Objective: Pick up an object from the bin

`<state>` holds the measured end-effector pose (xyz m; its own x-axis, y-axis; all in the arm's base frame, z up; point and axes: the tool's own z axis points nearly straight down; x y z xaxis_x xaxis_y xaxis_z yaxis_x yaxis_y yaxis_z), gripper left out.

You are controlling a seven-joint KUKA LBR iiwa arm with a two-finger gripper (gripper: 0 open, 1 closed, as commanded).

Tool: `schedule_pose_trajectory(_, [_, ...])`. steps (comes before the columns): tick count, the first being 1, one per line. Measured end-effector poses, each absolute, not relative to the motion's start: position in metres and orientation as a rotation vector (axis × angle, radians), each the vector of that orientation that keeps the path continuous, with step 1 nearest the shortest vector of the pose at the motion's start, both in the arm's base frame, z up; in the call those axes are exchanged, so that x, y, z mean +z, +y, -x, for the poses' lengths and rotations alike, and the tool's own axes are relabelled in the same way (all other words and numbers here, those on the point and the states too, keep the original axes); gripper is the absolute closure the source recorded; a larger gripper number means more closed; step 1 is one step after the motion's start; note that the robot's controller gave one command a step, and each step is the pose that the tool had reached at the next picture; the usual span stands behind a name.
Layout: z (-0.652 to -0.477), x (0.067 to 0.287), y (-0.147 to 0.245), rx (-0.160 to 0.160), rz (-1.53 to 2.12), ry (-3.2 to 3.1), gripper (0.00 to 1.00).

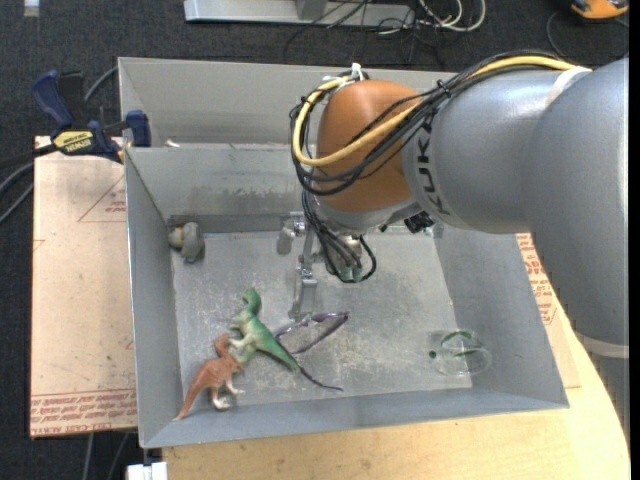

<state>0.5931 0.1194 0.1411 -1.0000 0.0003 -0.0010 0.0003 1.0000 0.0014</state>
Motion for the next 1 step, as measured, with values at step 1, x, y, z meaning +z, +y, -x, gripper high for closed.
schedule_pose_trajectory(1, [-0.5699,0.0787,0.0816,-0.001,-0.113,3.15,0.0])
